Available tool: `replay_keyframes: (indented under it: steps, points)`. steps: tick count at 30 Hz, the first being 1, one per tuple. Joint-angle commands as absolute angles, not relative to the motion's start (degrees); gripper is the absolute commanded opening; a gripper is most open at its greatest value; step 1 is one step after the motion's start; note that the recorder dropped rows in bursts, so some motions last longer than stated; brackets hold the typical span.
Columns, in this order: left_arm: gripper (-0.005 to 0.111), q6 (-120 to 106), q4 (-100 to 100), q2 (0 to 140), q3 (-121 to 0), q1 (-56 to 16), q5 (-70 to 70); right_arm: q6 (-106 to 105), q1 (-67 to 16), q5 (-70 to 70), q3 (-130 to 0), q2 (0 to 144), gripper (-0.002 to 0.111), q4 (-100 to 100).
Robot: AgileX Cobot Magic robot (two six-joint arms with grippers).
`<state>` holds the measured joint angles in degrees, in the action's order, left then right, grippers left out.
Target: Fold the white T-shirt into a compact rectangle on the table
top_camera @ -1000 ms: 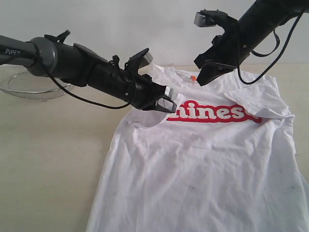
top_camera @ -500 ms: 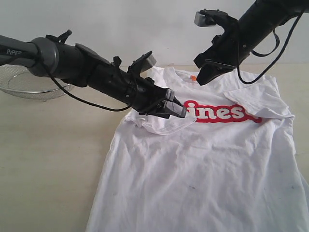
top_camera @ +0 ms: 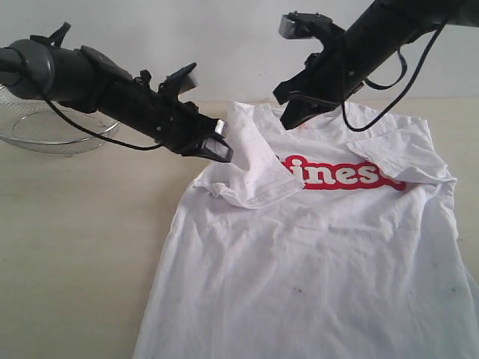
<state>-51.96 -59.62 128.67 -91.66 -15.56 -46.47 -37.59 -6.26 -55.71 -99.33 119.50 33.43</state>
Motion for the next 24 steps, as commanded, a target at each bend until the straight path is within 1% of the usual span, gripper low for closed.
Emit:
replay_keyframes:
  steps: [1, 6, 9, 16, 21, 24]
  points:
    - [0.005, -46.7, -51.5, 128.6, -92.0, -15.2, -45.2, -37.5, -8.4, -52.5, -99.3, 122.5, 0.000, 33.8]
    - [0.005, -46.7, -51.6, 129.2, -91.8, -15.3, -41.9, -36.3, -8.8, -49.3, -99.3, 125.7, 0.000, 35.1]
    - [0.005, -46.7, -51.6, 130.5, -91.8, -15.4, -42.4, -36.5, -9.2, -47.2, -99.4, 127.1, 0.000, 35.6]
    - [0.005, -42.4, -51.0, 134.0, -91.6, -16.2, -42.5, -36.5, -10.8, -37.6, -100.3, 127.5, 0.000, 40.4]
    - [0.005, -32.4, -38.0, 134.0, -91.0, -16.2, -40.5, -35.2, -11.1, -35.1, -103.3, 127.5, 0.000, 40.4]
    - [0.005, -26.2, -30.5, 134.0, -91.0, -16.2, -42.6, -34.1, -11.1, -34.9, -105.7, 127.7, 0.000, 39.9]
